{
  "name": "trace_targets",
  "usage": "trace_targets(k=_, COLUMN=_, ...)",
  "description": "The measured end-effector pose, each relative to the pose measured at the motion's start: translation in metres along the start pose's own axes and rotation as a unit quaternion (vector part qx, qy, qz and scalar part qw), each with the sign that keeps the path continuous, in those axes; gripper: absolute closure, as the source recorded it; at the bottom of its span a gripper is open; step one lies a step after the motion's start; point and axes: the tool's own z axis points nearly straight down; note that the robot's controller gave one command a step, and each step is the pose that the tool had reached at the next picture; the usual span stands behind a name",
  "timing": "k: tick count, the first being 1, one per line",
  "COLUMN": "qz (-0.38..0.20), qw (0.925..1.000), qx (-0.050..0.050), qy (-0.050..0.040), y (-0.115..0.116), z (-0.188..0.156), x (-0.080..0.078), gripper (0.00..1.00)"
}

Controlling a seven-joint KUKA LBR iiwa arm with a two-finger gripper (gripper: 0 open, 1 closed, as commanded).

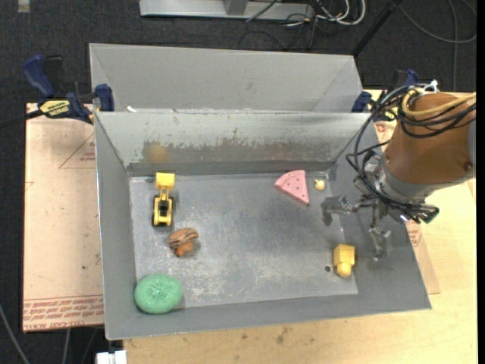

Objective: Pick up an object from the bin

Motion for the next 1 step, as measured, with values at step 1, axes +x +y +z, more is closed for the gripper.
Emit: trace_targets(k=1, qz=-0.092, qw=0.9957, qx=-0.002, qy=-0.0022, y=0.0087, z=0.0362, x=0.0103, gripper=0.00)
